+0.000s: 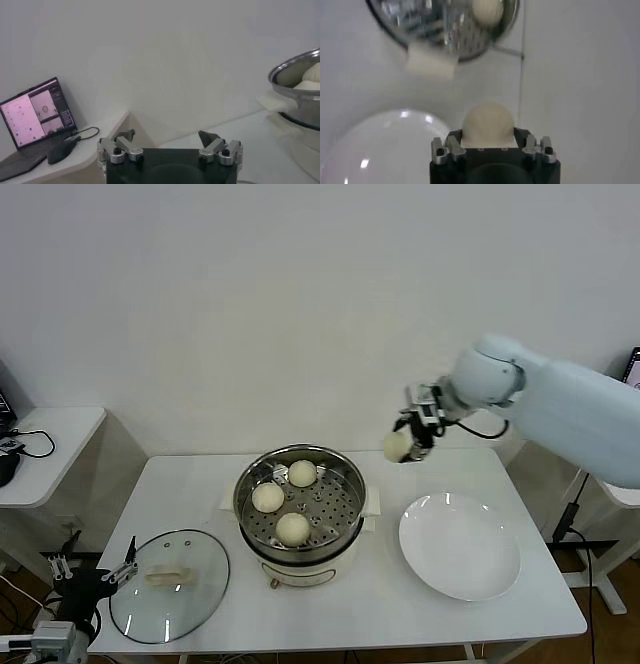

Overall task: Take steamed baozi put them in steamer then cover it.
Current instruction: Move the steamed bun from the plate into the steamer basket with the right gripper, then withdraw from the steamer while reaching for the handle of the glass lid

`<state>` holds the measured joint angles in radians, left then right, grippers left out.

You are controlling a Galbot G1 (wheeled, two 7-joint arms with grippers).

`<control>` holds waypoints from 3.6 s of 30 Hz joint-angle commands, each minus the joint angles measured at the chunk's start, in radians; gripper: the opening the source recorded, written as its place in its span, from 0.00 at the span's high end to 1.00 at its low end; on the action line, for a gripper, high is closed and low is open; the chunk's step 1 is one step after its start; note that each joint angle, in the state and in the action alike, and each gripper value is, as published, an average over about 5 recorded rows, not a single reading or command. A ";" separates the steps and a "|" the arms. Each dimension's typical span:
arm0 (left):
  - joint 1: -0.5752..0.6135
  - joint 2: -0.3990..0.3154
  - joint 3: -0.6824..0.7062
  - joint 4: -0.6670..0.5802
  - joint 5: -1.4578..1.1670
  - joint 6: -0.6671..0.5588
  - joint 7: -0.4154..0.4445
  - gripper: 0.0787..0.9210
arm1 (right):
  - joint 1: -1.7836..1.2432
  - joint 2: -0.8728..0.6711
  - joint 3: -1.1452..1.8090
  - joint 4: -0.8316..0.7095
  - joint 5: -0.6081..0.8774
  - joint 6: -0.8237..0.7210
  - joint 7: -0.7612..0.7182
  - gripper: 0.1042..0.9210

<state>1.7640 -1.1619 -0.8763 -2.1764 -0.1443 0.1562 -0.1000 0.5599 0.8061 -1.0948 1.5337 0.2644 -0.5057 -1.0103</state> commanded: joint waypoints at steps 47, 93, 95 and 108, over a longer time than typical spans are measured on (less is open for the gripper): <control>-0.031 0.000 -0.014 0.030 -0.005 0.001 0.000 0.12 | -0.158 0.311 -0.115 -0.113 0.120 -0.223 0.243 0.31; -0.076 -0.016 0.049 0.101 0.245 -0.081 -0.004 0.12 | -1.885 0.148 1.698 0.431 -0.048 0.608 0.868 0.12; -0.081 -0.010 0.046 0.127 0.356 -0.105 -0.003 0.12 | -1.952 0.249 1.783 0.423 -0.059 0.653 0.838 0.12; -0.039 0.058 -0.013 0.281 1.243 -0.276 -0.041 0.12 | -2.109 0.580 1.976 0.424 -0.053 0.703 0.783 0.12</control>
<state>1.6908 -1.1346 -0.8597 -1.9923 0.4735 0.0000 -0.1201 -1.3115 1.1255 0.5922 1.9417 0.2688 0.0731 -0.2027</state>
